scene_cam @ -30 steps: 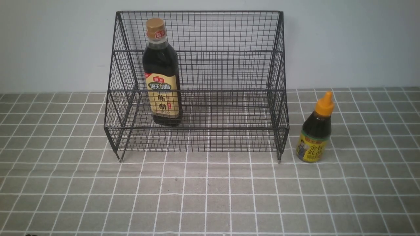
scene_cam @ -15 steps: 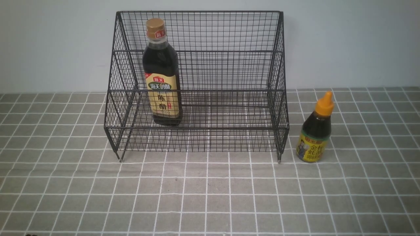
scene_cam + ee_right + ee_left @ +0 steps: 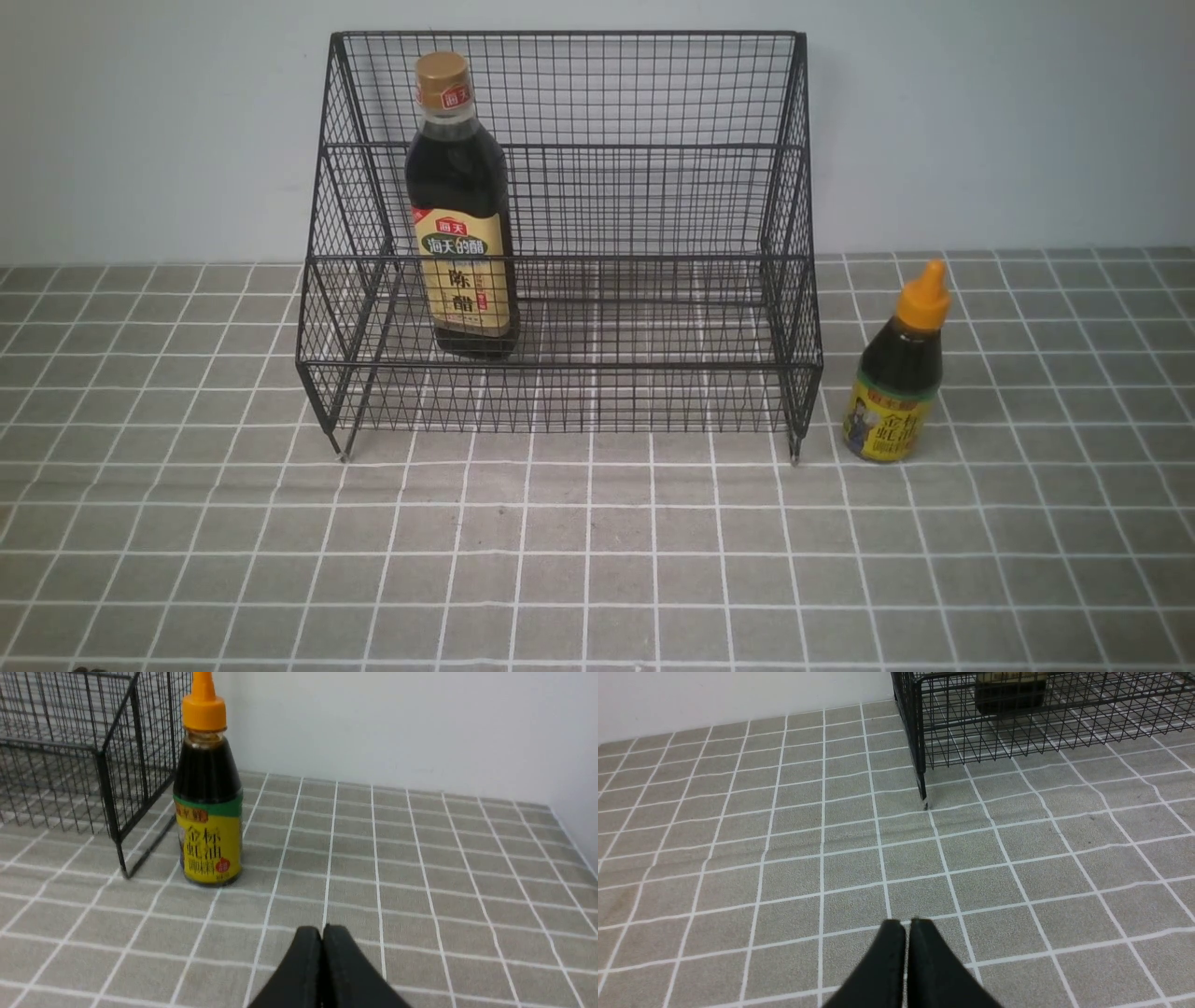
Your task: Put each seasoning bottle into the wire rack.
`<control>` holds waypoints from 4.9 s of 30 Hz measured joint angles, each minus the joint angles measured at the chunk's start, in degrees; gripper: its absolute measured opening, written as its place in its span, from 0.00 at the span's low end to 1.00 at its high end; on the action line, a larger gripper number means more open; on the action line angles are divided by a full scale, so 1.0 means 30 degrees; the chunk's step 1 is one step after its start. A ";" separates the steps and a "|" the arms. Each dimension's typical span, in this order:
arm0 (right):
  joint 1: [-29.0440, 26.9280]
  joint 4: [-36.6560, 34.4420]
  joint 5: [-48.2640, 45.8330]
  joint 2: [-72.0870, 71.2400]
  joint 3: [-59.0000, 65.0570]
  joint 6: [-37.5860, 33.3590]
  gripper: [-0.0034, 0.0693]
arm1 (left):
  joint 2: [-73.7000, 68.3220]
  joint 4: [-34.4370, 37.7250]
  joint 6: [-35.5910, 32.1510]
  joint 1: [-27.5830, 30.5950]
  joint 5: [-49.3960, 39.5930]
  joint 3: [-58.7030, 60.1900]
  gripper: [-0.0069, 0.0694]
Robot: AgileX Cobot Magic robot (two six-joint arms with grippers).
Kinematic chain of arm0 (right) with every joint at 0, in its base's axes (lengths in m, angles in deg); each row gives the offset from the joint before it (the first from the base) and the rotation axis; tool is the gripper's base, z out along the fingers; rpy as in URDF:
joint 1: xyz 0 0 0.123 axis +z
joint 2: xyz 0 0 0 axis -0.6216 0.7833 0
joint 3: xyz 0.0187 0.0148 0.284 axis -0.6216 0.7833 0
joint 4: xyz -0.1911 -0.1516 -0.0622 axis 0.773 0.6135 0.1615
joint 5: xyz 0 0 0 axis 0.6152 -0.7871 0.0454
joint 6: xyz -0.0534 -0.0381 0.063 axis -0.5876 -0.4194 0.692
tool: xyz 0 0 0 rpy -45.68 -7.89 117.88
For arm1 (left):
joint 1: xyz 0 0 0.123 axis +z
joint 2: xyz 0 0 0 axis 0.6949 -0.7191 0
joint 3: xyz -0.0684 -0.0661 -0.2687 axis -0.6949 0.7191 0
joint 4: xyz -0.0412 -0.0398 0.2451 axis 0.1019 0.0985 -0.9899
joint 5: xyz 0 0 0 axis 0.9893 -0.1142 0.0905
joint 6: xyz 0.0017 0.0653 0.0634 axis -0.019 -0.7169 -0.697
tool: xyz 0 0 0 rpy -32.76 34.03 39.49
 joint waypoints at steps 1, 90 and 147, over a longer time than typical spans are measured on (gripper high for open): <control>0.0000 -0.0181 0.0385 0.0000 0.0019 0.0189 0.03 | 0.0000 0.0000 0.0000 0.0000 0.0000 0.0000 0.08; 0.2922 -0.4210 -1.0621 2.8375 -2.8953 -0.3395 0.46 | 0.0000 0.0000 0.0000 0.0000 0.0000 0.0000 0.08; 0.6332 -0.6510 -1.2417 3.2846 -3.1507 -0.2684 0.70 | 0.0000 0.0000 0.0000 0.0000 0.0000 0.0000 0.08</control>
